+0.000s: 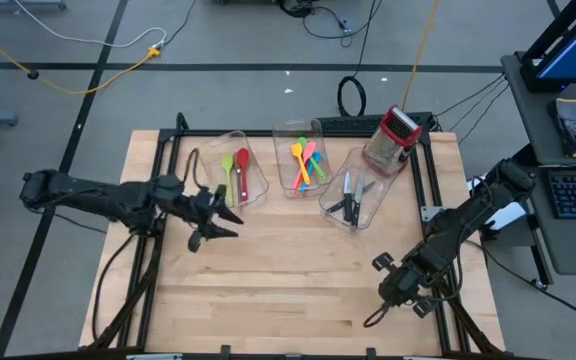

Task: Pick & Place Kitchen Items
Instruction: Put the black kitchen knife in the right bin

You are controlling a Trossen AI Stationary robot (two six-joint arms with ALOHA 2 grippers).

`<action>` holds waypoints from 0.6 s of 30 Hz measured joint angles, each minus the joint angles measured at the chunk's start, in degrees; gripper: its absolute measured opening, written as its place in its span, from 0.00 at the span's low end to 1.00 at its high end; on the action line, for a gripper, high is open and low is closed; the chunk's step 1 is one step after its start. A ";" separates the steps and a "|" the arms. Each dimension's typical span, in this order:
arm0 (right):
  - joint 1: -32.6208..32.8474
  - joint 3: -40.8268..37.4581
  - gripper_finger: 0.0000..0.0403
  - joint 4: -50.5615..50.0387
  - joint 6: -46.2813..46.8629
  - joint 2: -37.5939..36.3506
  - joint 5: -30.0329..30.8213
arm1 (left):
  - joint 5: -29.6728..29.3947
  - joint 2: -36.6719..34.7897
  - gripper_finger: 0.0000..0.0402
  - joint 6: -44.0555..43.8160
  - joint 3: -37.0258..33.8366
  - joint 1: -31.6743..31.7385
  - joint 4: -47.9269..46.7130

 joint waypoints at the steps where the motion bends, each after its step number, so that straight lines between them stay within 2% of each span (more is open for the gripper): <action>1: 0.00 0.00 0.08 -0.03 -0.02 0.00 0.38 | -0.54 -1.42 0.43 0.00 -1.27 -0.38 0.06; 10: 0.46 -5.08 0.30 1.03 -0.18 0.00 -1.41 | -7.37 -9.71 0.43 -7.19 -13.38 -4.78 10.49; 18: 0.63 -7.28 0.39 1.55 0.20 0.00 -1.53 | -10.13 -10.23 0.43 -9.08 -14.97 -7.40 13.10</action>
